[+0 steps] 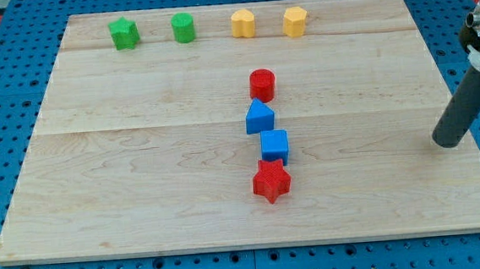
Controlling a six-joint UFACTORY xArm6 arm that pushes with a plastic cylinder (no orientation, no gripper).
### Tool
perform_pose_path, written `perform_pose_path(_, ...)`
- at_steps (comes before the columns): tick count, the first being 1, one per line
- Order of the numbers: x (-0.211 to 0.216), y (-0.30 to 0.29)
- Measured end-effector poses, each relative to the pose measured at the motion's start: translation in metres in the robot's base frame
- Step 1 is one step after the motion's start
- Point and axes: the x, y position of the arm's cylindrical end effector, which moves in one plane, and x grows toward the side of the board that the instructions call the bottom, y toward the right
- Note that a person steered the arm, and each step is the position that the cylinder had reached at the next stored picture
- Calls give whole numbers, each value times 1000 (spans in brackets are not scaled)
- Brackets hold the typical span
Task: Push the green circle slightly right side
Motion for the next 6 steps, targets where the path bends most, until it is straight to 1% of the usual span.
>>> perform_pose_path(1,-22,12)
perform_pose_path(2,-84,48)
perform_pose_path(3,-154,51)
perform_pose_path(4,-235,47)
perform_pose_path(5,-289,-11)
perform_pose_path(6,-313,-63)
